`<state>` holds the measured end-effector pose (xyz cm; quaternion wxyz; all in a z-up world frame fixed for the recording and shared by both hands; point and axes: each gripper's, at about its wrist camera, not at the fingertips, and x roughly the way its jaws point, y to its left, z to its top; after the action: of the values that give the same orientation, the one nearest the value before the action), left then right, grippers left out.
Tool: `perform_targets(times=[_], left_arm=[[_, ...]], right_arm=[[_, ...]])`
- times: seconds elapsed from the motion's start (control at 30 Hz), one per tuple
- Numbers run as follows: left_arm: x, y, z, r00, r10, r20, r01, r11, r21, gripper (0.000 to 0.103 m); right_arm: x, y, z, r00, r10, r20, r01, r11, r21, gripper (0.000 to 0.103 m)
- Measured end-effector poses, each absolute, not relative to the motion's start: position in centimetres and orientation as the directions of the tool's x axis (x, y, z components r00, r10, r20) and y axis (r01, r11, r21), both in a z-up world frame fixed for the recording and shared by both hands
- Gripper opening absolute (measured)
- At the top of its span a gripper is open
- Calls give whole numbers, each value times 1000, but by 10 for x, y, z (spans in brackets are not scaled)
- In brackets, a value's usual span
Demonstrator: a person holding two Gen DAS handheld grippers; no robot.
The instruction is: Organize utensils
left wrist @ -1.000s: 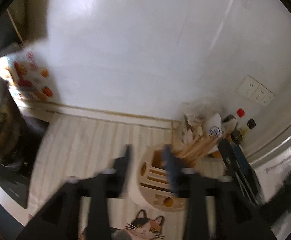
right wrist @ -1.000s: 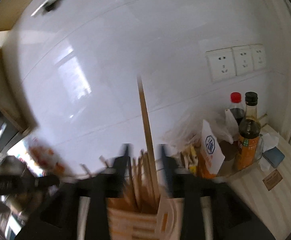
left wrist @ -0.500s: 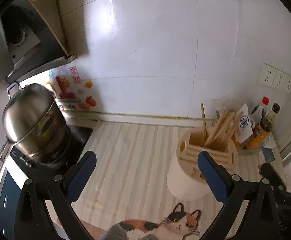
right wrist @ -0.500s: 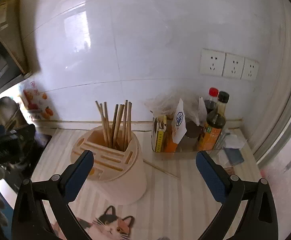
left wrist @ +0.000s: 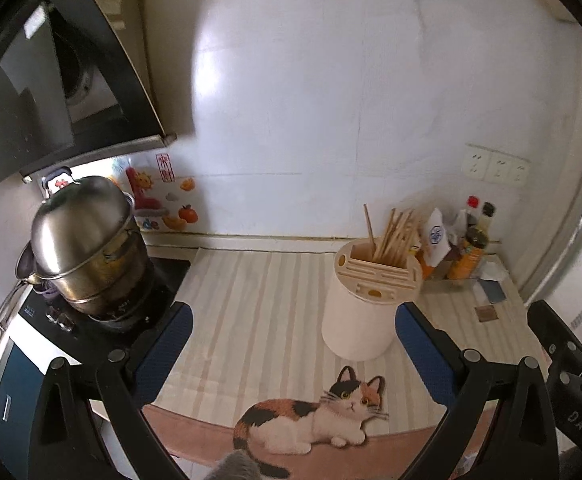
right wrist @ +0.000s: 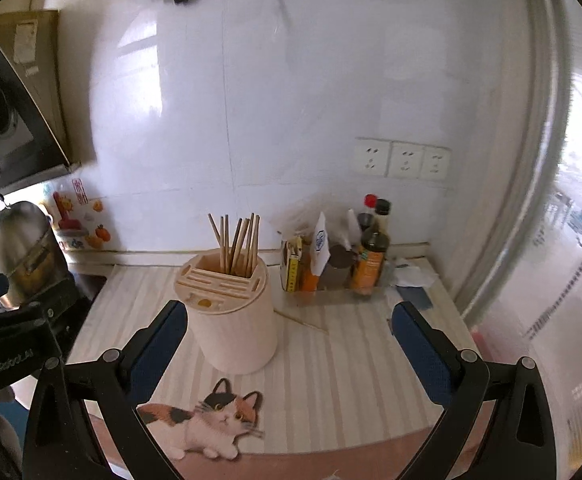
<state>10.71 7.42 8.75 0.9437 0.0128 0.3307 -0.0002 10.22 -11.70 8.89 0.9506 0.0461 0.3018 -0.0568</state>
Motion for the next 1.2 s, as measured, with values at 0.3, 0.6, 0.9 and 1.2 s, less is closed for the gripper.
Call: perform_targets(times=[0.3,0.6,0.9,1.2], left_arm=[[37,98,126,811,-39,-584,53,999,7,103],[2,99,144,839,-13,-544,28,999,20,103],[-8,83,142,817,2,-577,7,1000,14,103],[-16,73,140,815,16,-579,-8,1000,16,103]], right_arm=[[13,-88,140,831,-110,-545,175,982,69,103],[-35,-86,168,857,-124,-499,180,981,65,103],[-40,-109,177,855,-115,-506,171,983,66,103],[-44,-127,172,847,-115,-519,169,984,57,103]])
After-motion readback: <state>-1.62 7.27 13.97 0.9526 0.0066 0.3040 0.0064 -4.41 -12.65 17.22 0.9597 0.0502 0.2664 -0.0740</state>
